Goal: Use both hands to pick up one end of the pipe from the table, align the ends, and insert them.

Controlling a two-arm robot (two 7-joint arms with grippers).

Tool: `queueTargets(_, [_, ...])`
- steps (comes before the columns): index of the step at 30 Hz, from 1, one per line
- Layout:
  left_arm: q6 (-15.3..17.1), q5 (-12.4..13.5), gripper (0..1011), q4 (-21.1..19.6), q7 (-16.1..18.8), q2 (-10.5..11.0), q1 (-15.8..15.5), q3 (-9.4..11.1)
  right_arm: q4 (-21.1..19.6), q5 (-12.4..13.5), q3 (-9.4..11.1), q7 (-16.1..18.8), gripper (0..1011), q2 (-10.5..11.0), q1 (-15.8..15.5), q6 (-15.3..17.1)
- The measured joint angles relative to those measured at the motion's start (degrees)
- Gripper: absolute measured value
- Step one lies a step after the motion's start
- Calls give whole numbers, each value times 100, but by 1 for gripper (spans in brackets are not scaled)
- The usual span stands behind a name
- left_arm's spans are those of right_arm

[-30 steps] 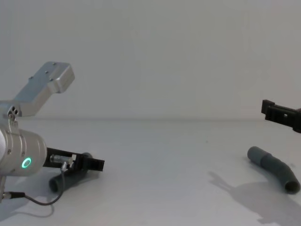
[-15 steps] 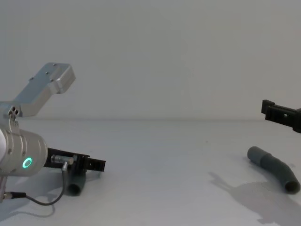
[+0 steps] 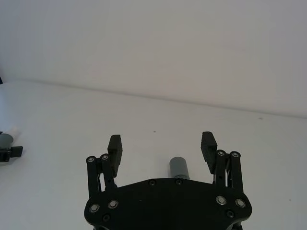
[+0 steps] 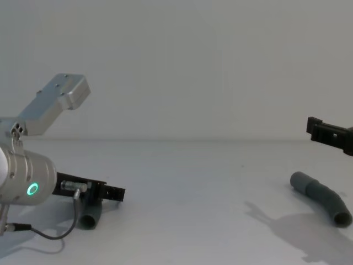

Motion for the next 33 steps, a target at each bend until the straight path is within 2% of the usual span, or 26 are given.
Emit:
queueTargets(7, [17, 5, 996, 13, -21, 4, -16, 5, 0, 0, 0, 0, 1001, 0, 0, 0])
queueTargets(12, [21, 5, 916, 16, -27, 6, -22, 6, 0, 0, 0, 0, 1000, 0, 0, 0])
queueTargets(24, [28, 5, 525, 22, -40, 7, -28, 6, 0, 0, 0, 0, 1000, 0, 0, 0])
queueTargets(33, [31, 5, 340, 24, -42, 6, -32, 6, 0, 0, 0, 0, 1000, 0, 0, 0])
